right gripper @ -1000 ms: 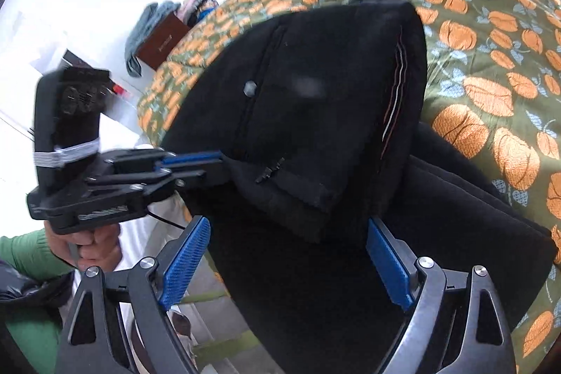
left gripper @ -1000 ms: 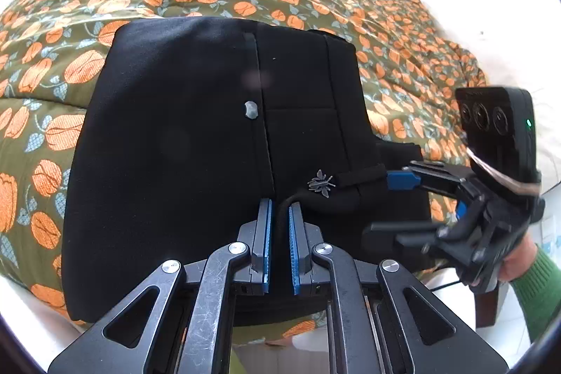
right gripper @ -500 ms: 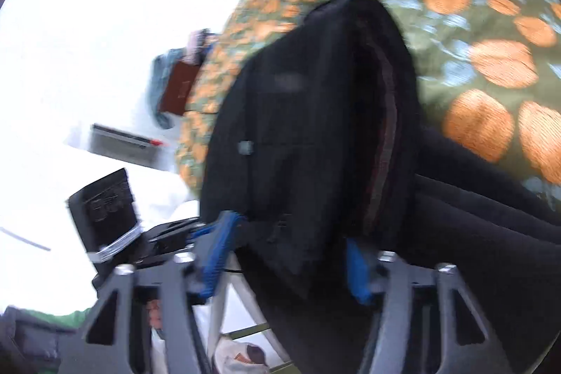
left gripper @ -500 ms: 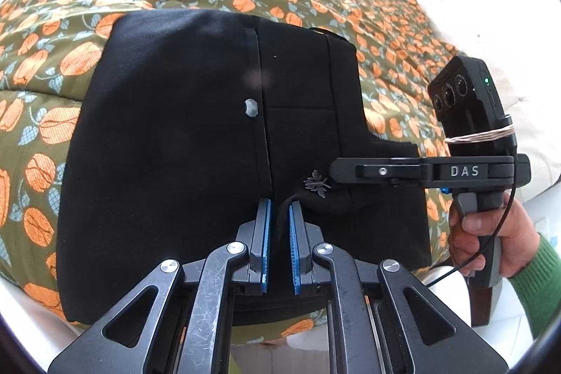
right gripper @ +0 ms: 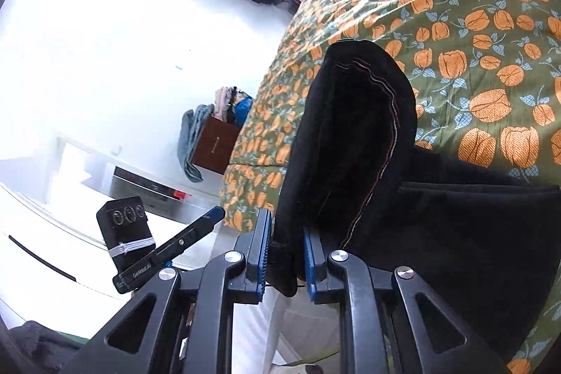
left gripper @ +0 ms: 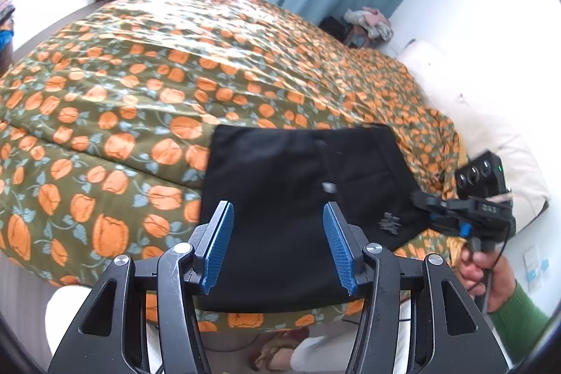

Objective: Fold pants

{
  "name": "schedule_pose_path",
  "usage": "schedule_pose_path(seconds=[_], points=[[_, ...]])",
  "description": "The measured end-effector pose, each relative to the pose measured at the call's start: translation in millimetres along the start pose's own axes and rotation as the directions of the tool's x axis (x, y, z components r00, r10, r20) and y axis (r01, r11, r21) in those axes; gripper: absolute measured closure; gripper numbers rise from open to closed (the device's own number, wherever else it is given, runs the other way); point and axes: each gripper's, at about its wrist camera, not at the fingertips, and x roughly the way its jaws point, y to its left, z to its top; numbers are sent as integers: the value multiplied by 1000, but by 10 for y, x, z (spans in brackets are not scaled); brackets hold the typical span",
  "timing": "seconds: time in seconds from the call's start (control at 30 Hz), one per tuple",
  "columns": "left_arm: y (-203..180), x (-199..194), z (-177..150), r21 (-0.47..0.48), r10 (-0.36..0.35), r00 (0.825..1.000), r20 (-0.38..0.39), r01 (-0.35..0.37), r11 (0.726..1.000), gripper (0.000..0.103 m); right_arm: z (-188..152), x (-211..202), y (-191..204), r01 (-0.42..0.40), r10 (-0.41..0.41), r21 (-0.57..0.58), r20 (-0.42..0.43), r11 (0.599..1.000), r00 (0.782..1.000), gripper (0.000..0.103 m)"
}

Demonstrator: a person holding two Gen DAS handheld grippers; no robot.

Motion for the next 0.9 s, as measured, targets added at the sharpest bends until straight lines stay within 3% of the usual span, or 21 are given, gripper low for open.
schedule_pose_path(seconds=[0.17, 0.3, 0.43, 0.53, 0.6, 0.67, 0.77, 0.83, 0.9], points=[[181, 65, -69, -45, 20, 999, -33, -22, 999, 49, -183, -509, -3, -82, 75, 62, 106, 995, 992, 86], [123, 145, -216, -37, 16, 998, -63, -19, 999, 49, -366, -940, -102, -85, 67, 102, 165, 991, 984, 86], [-46, 253, -299, 11, 17, 996, -90, -16, 1000, 49, -639, -1227, -466, -73, 32, 193, 212, 979, 977, 86], [-214, 426, -367, 90, 49, 990, -134, -38, 995, 48, -879, -1293, -973, 62, -118, 281, 184, 958, 976, 87], [-325, 584, -451, 173, 118, 978, -173, -87, 981, 48, -1017, -1197, -1347, 190, -244, 367, 106, 910, 964, 86], [-401, 658, -526, 236, 174, 967, -184, -129, 963, 48, -1141, -1127, -1517, 225, -279, 419, 73, 880, 958, 78], [-482, 694, -623, 299, 220, 959, -178, -160, 941, 46, -1134, -1227, -1442, 213, -282, 427, 104, 879, 954, 69], [-547, 728, -681, 331, 238, 955, -177, -170, 928, 46, -1015, -1373, -1220, 308, -375, 359, 135, 881, 917, 67], [-626, 800, -737, 355, 250, 950, -186, -172, 919, 46, -815, -1420, -942, 336, -382, 244, 177, 910, 907, 67]])
